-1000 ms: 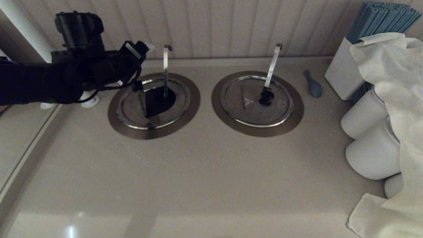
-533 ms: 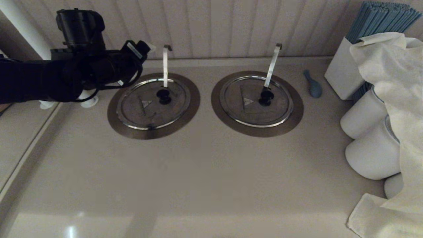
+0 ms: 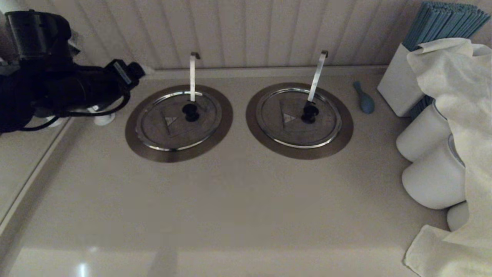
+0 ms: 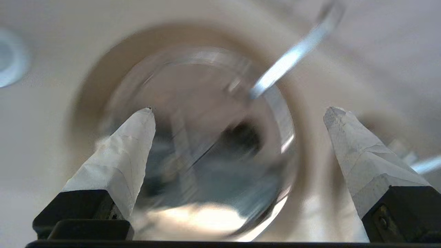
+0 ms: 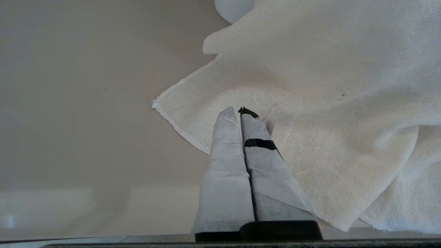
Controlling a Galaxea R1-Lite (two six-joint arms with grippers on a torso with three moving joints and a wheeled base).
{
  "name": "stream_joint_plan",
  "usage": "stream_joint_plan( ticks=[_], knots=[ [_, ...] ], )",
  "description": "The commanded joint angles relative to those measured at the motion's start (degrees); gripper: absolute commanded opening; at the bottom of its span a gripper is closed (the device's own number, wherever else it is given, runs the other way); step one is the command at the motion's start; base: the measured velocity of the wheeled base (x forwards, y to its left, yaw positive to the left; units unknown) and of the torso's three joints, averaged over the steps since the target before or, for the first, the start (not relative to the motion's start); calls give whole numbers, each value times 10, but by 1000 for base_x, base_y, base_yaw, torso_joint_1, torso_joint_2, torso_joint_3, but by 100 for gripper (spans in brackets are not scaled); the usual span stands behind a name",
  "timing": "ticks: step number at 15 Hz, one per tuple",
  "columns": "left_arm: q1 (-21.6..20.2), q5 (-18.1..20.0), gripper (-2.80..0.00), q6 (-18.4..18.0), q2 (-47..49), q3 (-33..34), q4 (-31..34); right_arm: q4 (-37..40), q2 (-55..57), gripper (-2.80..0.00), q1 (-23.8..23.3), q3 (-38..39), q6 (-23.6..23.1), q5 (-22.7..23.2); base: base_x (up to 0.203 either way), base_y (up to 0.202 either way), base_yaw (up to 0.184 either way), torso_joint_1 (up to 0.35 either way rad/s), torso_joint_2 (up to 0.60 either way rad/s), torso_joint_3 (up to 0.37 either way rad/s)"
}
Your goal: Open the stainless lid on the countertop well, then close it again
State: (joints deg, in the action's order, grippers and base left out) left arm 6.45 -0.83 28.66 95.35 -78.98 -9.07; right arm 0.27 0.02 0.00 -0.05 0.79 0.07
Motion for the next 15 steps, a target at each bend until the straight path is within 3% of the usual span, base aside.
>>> stream_joint_plan(
  ticks=[1, 2, 3, 5, 8, 9, 13, 15],
  knots=[
    [-3, 3, 0, -56, -88, 78, 0, 0, 0, -280, 0, 0, 0, 0, 0, 0, 0, 0, 0, 0],
    [-2, 7, 0, -82, -138, 121, 1, 0, 1, -280, 0, 0, 0, 0, 0, 0, 0, 0, 0, 0],
    [-2, 19, -280, -99, -194, 163, 1, 0, 1, -280, 0, 0, 0, 0, 0, 0, 0, 0, 0, 0],
    [-2, 55, -280, -130, -319, 242, 22, 0, 0, -280, 0, 0, 0, 0, 0, 0, 0, 0, 0, 0],
    [-3, 89, -280, -211, -521, 350, 120, 0, 1, -280, 0, 0, 0, 0, 0, 0, 0, 0, 0, 0],
    [-3, 86, -280, -231, -575, 383, 160, 0, 1, -280, 0, 0, 0, 0, 0, 0, 0, 0, 0, 0],
    [-16, 9, -280, -271, -749, 466, 263, 0, 1, -280, 0, 0, 0, 0, 0, 0, 0, 1, 1, 7],
    [-91, -10, -280, -278, -785, 459, 318, 0, 1, -280, 0, 0, 0, 0, 0, 0, 0, 0, 0, 0]
  ],
)
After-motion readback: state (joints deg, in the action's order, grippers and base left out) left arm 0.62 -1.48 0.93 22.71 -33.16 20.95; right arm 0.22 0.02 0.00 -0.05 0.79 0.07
